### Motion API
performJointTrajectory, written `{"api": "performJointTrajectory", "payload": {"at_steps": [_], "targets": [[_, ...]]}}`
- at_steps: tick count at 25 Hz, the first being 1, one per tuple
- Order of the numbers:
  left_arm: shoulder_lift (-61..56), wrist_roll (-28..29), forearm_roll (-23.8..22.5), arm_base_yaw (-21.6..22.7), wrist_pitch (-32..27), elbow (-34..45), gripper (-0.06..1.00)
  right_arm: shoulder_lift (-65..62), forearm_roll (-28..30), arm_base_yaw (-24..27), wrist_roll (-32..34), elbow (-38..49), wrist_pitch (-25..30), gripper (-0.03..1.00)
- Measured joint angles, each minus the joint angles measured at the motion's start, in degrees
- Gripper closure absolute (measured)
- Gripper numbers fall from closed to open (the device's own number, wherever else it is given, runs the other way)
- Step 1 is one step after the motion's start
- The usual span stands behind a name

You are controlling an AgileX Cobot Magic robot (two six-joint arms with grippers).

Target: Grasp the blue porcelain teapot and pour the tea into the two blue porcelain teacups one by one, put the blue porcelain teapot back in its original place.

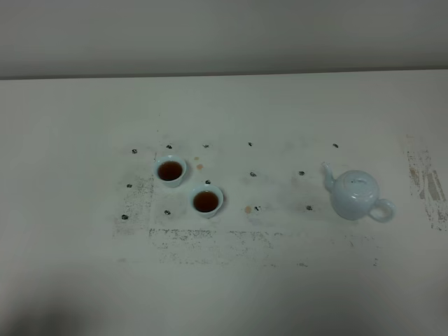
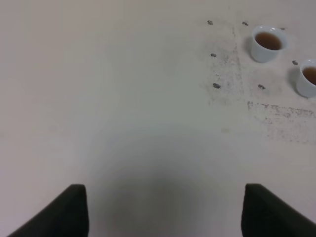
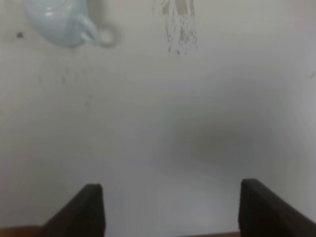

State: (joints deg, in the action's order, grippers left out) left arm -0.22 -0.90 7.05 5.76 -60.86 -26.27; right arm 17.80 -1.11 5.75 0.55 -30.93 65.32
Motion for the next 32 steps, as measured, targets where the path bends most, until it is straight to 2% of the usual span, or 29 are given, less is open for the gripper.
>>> {"api": "performJointTrajectory", "payload": {"at_steps": [10, 16, 32], "targets": [[0.00, 0.00, 0.00, 0.00, 0.00, 0.00, 0.33, -17.76, -0.54, -1.19, 0.03, 0.93, -1.43, 0.42], [0.17, 0.00, 0.00, 0.00, 0.00, 0.00, 0.33, -18.21, -0.54, -5.35, -0.03, 0.93, -1.42, 0.42], [0.17, 0.00, 0.00, 0.00, 0.00, 0.00, 0.33, -18.21, -0.33, -5.39, -0.55, 0.93, -1.46, 0.42]]}}
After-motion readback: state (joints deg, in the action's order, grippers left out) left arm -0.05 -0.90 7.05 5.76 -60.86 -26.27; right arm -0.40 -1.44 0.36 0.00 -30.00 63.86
